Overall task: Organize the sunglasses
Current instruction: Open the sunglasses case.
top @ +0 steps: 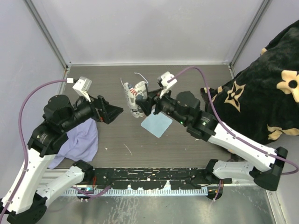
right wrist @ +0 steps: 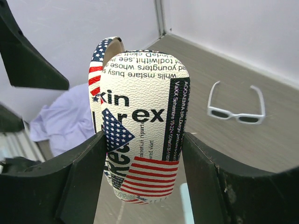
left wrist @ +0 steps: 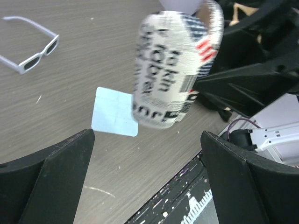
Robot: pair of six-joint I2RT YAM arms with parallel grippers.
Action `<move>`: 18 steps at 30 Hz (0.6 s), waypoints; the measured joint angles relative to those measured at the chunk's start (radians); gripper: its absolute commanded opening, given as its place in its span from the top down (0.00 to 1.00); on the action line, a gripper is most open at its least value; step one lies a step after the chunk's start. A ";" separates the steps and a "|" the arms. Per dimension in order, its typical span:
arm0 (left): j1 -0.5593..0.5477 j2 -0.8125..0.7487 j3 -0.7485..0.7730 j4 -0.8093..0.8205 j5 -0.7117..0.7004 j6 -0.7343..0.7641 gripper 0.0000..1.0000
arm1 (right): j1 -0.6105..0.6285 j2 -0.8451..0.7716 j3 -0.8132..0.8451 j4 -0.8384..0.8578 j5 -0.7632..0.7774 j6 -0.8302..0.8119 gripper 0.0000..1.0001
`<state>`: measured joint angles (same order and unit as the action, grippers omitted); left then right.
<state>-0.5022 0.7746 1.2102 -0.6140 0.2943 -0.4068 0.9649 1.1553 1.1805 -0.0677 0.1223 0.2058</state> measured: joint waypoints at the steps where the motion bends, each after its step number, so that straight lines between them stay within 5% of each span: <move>1: 0.000 -0.005 0.002 -0.015 -0.013 -0.002 0.02 | 0.000 -0.026 -0.023 0.006 0.000 -0.031 0.99; 9: 0.000 0.023 0.145 -0.252 -0.170 -0.081 0.08 | 0.000 -0.293 -0.335 0.220 -0.076 -0.475 0.99; 18: 0.000 0.142 0.265 -0.391 -0.216 -0.106 0.11 | 0.016 -0.297 -0.364 0.197 -0.256 -1.067 1.00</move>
<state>-0.5022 0.9169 1.4754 -1.0054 0.0788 -0.5129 0.9806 0.8581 0.8162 0.1295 -0.1341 -0.8612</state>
